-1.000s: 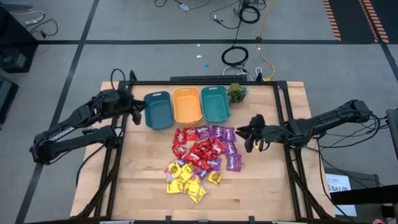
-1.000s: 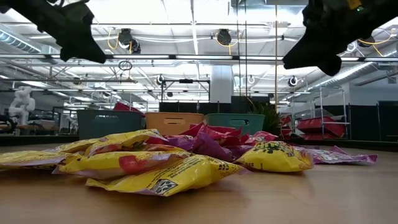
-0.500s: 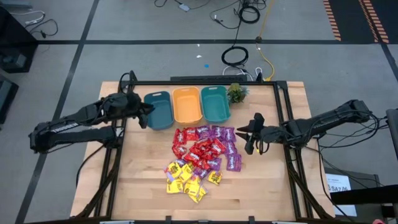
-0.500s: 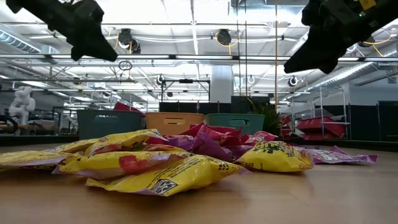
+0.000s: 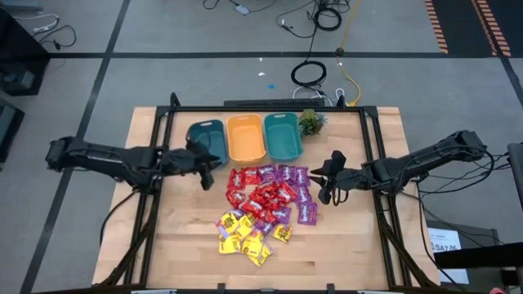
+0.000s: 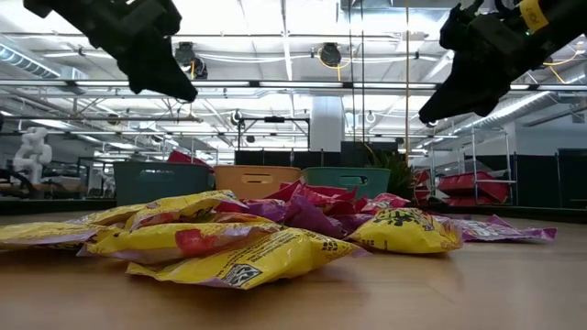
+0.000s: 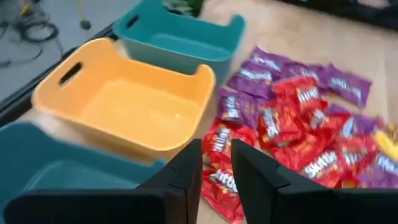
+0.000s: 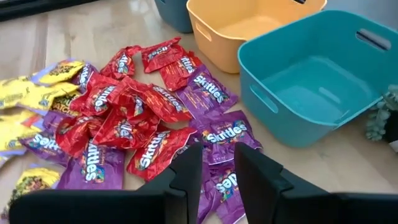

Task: Sort candy
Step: Put the purple candy into the green bin

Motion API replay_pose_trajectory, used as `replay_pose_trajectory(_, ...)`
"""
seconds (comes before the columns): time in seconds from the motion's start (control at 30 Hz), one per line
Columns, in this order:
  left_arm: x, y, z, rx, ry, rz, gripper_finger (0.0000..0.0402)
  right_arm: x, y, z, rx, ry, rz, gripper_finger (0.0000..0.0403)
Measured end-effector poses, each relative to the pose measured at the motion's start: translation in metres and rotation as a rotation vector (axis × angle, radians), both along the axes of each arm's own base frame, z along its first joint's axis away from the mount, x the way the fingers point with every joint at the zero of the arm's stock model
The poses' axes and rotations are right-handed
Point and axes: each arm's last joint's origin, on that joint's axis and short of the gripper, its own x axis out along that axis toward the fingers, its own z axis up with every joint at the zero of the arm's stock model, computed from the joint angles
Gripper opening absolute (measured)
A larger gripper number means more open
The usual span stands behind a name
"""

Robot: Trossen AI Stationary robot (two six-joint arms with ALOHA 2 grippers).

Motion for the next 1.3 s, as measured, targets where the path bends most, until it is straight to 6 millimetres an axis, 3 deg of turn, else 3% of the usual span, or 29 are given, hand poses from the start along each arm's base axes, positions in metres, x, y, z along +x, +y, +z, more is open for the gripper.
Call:
replay_pose_trajectory(0.23, 0.020, -0.006, -0.017, 0.001, 0.063, -0.052, 0.0095, -0.002, -0.003, -0.004, 0.082, 0.015, -0.086, 0.0096)
replay_pose_trajectory(0.37, 0.028, -0.010, -0.023, 0.033, -0.012, -0.101, 0.0095, -0.004, -0.006, -0.007, 0.101, 0.040, -0.123, 0.0124)
replay_pose_trajectory(0.67, 0.012, -0.009, -0.066, -0.024, -0.109, -0.087, 0.0095, 0.000, -0.009, -0.029, 0.071, 0.156, -0.264, 0.0207)
replay_pose_trajectory(0.97, 0.010, -0.008, -0.068, -0.044, -0.125, -0.076, 0.0095, 0.021, -0.009, -0.066, 0.027, 0.256, -0.332, 0.0255)
replay_pose_trajectory(1.3, 0.010, -0.008, -0.069, -0.029, -0.118, -0.085, 0.0095, 0.044, -0.013, -0.109, -0.060, 0.237, -0.403, 0.0257)
